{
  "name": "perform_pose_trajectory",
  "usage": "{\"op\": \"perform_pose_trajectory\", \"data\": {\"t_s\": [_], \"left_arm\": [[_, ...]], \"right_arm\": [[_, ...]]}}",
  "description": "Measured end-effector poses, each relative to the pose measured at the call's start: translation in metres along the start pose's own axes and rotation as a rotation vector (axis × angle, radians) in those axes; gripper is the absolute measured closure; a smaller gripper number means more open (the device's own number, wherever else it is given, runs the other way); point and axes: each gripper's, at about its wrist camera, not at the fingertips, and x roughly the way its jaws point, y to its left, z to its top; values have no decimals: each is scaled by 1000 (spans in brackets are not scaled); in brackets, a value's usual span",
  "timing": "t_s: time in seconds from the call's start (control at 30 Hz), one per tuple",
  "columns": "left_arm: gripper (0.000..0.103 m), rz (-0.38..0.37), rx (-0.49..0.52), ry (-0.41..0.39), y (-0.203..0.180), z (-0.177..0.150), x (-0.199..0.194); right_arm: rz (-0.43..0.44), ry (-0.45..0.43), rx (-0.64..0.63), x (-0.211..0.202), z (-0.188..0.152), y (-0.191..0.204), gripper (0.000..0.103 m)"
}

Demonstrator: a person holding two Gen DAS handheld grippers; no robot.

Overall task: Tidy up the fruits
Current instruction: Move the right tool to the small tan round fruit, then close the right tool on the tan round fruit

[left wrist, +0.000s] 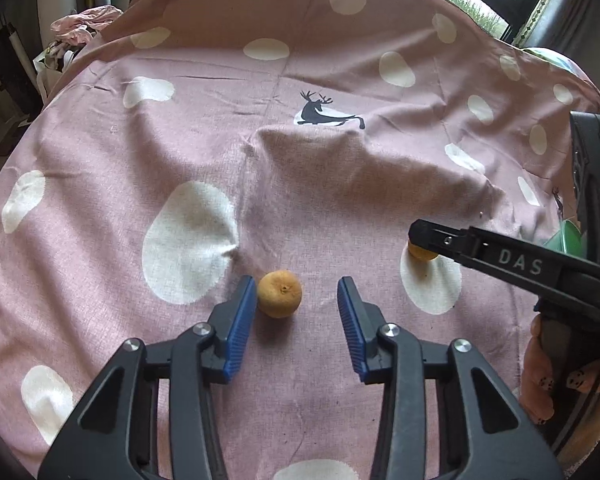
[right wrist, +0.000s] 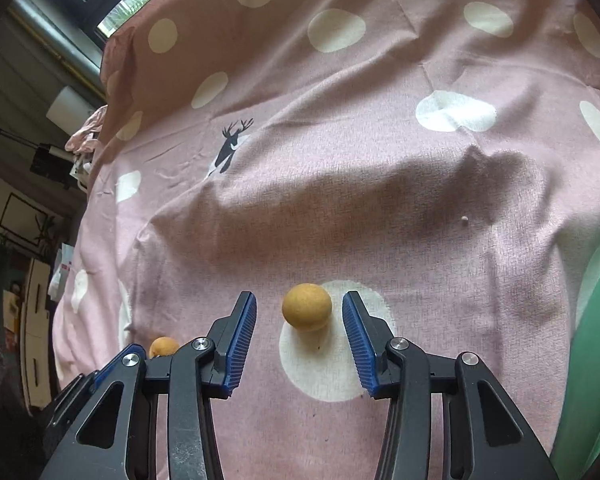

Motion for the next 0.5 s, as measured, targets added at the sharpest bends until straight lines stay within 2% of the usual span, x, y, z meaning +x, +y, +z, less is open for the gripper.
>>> {"op": "perform_pose_trajectory", "data": {"t_s": [0.1,0.2,0.27,0.43,0.5], "left_arm": [[65,0,-13,23,0,0,7],[75,20,1,35,-1,-2,14],[76,27,5,29,-3,-2,16],[77,46,24,-6,-6,-4,18],[78,19,12,-10,-5,-4,16]], "right_arm": [[-17,9,-13,7,0,2,66],[-41,-8,-37,8,-2,5,70],[-67,-23,-61,8,-2,8,73],[-71,-29,-70,7,-4,7,73],[-54,-25,-66,5,-6,5,73]]}}
